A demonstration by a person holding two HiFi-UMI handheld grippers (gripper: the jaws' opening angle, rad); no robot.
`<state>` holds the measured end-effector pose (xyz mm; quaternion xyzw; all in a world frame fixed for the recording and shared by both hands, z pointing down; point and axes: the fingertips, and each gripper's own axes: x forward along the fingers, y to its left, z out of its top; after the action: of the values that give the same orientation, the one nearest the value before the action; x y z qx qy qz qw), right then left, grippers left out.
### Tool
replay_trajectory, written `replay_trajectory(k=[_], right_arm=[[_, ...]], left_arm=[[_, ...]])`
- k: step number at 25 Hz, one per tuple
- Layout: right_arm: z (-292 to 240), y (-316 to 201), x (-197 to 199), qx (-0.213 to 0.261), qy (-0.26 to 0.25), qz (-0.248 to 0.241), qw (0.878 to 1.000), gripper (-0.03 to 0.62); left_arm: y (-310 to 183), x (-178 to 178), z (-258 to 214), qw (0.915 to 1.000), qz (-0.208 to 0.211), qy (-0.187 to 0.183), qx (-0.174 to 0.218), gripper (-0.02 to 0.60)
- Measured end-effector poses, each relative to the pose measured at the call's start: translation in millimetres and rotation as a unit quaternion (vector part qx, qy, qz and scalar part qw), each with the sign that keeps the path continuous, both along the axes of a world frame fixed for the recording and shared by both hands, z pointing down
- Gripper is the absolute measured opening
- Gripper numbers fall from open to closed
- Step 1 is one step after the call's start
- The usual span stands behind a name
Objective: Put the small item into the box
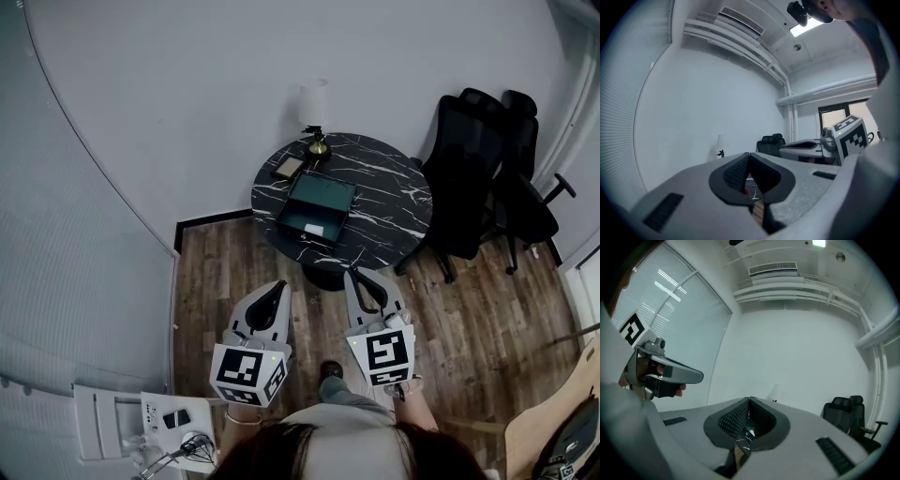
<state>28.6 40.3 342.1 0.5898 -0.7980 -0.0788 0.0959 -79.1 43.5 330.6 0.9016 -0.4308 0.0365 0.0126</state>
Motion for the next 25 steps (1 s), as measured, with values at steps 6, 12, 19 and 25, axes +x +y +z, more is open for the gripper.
replay_trajectory(k=[6, 12, 19, 25], right_arm=[[-2, 21, -2, 0.001, -0.001, -0.001, 1.000, 0.025], [-3, 41, -1, 0.002, 0.000, 0.000, 1.000, 0.025], [-3, 58, 4, 0.002, 0.000, 0.007, 1.000, 0.025], [-4, 67, 7, 0.002, 0.002, 0.010, 1.000, 0.025]], left_arm=[[16, -6, -1, 1.0000, -0.004, 0.002, 0.002, 0.008], [30, -9, 1, 0.9999, -0.008, 0.007, -0.001, 0.008], [44, -8, 5, 0.9999, -0.006, 0.013, -0.004, 0.008], [50, -6, 5, 0.9998, -0.005, 0.019, -0.006, 0.008]])
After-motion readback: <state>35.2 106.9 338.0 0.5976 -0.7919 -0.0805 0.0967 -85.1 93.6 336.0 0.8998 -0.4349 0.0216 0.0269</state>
